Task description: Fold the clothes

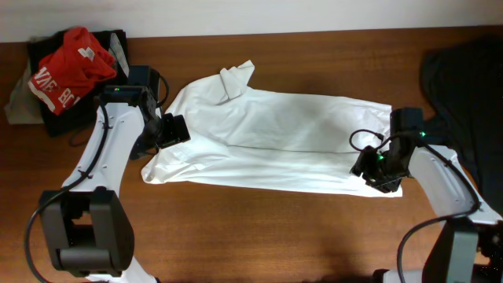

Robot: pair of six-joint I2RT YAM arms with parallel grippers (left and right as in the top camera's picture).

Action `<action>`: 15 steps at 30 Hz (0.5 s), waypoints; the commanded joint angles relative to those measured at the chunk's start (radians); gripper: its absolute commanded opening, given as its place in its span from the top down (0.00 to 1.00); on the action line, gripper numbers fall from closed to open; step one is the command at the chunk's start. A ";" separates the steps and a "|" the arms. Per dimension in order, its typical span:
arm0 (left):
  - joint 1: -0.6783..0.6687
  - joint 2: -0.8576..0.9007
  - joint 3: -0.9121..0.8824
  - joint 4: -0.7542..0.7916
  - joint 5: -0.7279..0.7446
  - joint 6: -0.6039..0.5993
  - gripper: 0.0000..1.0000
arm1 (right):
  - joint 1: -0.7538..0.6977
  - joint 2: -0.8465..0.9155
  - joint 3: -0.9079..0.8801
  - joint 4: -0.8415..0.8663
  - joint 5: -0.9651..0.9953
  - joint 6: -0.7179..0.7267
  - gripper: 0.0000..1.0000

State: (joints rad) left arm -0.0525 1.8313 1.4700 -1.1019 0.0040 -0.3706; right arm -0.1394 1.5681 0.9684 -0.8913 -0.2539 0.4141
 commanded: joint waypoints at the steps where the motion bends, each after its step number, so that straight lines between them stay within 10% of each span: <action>1: -0.003 0.006 0.003 0.002 0.008 0.005 0.01 | 0.010 0.044 -0.006 0.005 -0.004 -0.012 0.54; 15: -0.003 0.006 0.003 0.002 0.008 0.005 0.01 | 0.009 0.170 -0.021 0.095 0.084 -0.012 0.96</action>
State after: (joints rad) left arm -0.0525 1.8317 1.4700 -1.1015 0.0040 -0.3706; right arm -0.1387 1.7046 0.9569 -0.7994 -0.2367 0.3969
